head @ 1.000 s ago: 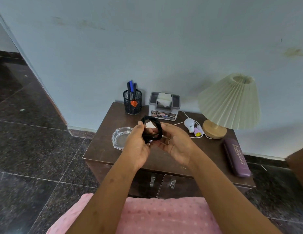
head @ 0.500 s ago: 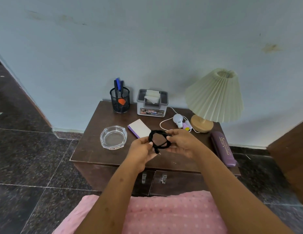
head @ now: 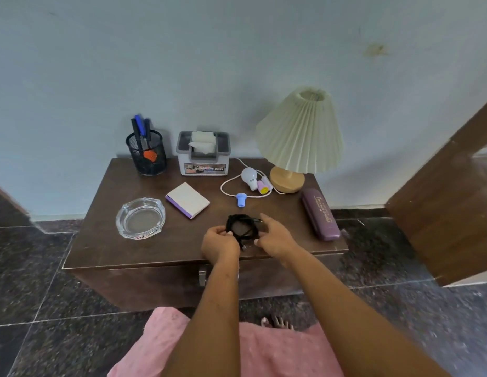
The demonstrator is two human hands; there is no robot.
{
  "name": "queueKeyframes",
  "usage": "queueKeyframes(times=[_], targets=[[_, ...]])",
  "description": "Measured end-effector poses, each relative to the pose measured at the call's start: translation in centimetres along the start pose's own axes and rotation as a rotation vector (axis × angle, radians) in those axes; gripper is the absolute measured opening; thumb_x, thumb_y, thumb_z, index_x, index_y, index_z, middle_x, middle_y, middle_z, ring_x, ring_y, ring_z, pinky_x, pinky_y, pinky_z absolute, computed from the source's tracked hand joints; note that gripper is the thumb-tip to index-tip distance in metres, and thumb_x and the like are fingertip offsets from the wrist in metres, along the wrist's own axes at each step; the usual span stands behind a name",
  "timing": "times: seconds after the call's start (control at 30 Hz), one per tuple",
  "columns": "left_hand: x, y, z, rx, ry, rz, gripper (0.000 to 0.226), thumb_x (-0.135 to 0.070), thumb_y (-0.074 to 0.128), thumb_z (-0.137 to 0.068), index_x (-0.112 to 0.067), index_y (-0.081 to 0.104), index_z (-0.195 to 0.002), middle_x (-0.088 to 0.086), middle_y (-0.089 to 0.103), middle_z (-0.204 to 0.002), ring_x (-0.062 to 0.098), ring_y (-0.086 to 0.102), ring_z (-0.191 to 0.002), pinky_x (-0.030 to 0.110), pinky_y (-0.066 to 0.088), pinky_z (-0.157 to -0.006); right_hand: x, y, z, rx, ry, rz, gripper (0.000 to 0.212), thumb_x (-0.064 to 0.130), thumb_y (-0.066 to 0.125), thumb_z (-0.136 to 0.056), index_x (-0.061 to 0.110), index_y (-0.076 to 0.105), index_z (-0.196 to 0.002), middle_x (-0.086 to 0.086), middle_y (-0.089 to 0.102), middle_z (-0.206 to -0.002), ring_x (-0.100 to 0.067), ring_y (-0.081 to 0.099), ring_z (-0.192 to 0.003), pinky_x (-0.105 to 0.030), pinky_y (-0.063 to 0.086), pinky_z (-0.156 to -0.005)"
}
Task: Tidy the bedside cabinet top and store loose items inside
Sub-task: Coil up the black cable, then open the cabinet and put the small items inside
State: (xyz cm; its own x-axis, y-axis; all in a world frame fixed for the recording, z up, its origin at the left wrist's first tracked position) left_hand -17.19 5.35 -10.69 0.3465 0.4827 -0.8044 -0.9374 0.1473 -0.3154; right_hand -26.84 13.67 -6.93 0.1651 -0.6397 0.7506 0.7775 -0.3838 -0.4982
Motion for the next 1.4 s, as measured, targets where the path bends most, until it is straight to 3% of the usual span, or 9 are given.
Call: queueKeyframes(times=[0.13,0.27,0.4,0.5,0.63,0.83,1.1,1.23,1.4], targets=[[0.3,-0.2,2.0,-0.063,0.087,-0.079,0.024,-0.006,0.059,-0.088,-0.012,0.063,-0.111,0.007,0.065,-0.111,0.022,0.062,-0.1,0.026,0.043,-0.075,-1.9,-0.7,1.9,-0.059,-0.064,0.081,0.074,-0.003,0.055,-0.084,0.014,0.023,-0.149,-0.005,0.029,-0.152,-0.02,0.055,-0.12,-0.029,0.047,-0.097],[1.3,-1.3,3.6,-0.102,0.101,-0.057,0.02,-0.005,0.058,-0.088,-0.012,0.064,-0.106,0.007,0.066,-0.109,0.022,0.062,-0.096,0.025,0.041,-0.071,-4.4,-2.1,3.5,-0.047,-0.077,0.108,0.043,0.002,0.056,-0.085,0.01,0.055,-0.127,-0.006,0.059,-0.129,-0.019,0.056,-0.118,-0.018,0.038,-0.095],[2.8,-3.4,4.5,-0.108,0.068,-0.092,0.012,-0.007,0.063,-0.085,-0.013,0.067,-0.094,0.011,0.069,-0.103,0.027,0.064,-0.091,0.028,0.05,-0.08,-5.7,-1.1,4.5,0.089,-0.027,0.106,0.024,0.006,0.056,-0.086,0.007,0.065,-0.108,-0.011,0.066,-0.113,-0.022,0.06,-0.106,-0.027,0.046,-0.09],[3.9,-5.2,5.0,-0.054,0.033,-0.211,0.008,-0.01,0.067,-0.082,-0.018,0.067,-0.084,0.012,0.069,-0.103,0.029,0.064,-0.096,0.032,0.052,-0.089,-5.4,1.3,4.4,0.179,-0.021,0.139,0.024,0.01,0.058,-0.087,0.007,0.064,-0.11,-0.014,0.064,-0.117,-0.021,0.058,-0.101,-0.031,0.047,-0.092],[4.5,-7.5,5.1,0.024,0.054,-0.237,0.02,-0.007,0.066,-0.082,-0.009,0.067,-0.102,0.015,0.069,-0.105,0.026,0.065,-0.085,0.033,0.054,-0.085,-4.4,5.0,4.2,0.181,0.027,0.203,0.03,0.017,0.052,-0.088,0.003,0.061,-0.113,-0.017,0.06,-0.124,-0.031,0.056,-0.114,-0.03,0.045,-0.089],[5.8,-9.5,3.9,0.159,0.121,-0.347,0.031,-0.009,0.064,-0.083,-0.014,0.062,-0.113,0.006,0.065,-0.117,0.023,0.058,-0.112,0.035,0.048,-0.097,-3.4,9.3,5.3,0.152,0.154,0.125,0.049,0.023,0.05,-0.087,0.003,0.047,-0.132,-0.017,0.047,-0.138,-0.034,0.047,-0.125,-0.034,0.041,-0.099],[7.8,-7.9,2.0,0.334,0.171,-0.427,0.04,-0.01,0.059,-0.088,-0.011,0.053,-0.127,0.01,0.059,-0.128,0.024,0.055,-0.117,0.029,0.043,-0.1,-4.3,8.7,2.8,0.045,0.246,0.053,0.042,0.02,0.053,-0.087,0.003,0.053,-0.125,-0.019,0.05,-0.132,-0.036,0.051,-0.117,-0.038,0.045,-0.097],[7.3,-6.7,0.3,0.392,0.221,-0.407,0.039,-0.011,0.058,-0.088,-0.013,0.054,-0.127,0.006,0.056,-0.132,0.02,0.052,-0.121,0.029,0.04,-0.104,-5.3,10.0,1.4,0.124,0.235,0.068,0.036,0.016,0.055,-0.088,-0.002,0.058,-0.12,-0.016,0.06,-0.125,-0.03,0.057,-0.116,-0.03,0.043,-0.082],[6.9,-5.9,0.1,0.353,0.229,-0.413,0.033,-0.017,0.054,-0.091,-0.012,0.055,-0.123,0.008,0.056,-0.13,0.025,0.05,-0.121,0.031,0.041,-0.101,-6.4,9.2,0.9,0.233,0.222,0.025,0.023,-0.001,0.057,-0.084,0.004,0.061,-0.106,-0.011,0.057,-0.097,-0.018,0.056,-0.076,-0.025,0.043,-0.059]])
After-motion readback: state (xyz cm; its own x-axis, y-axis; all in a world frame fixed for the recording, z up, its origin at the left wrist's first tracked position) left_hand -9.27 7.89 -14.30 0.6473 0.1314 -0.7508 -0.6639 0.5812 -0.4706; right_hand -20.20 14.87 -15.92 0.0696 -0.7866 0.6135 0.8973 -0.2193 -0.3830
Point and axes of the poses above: each hand's wrist, its own z-axis away from the middle knuckle, its own y-axis out of the palm, x = y × z, the point moved 3 cm from there along -z, towards the middle knuckle
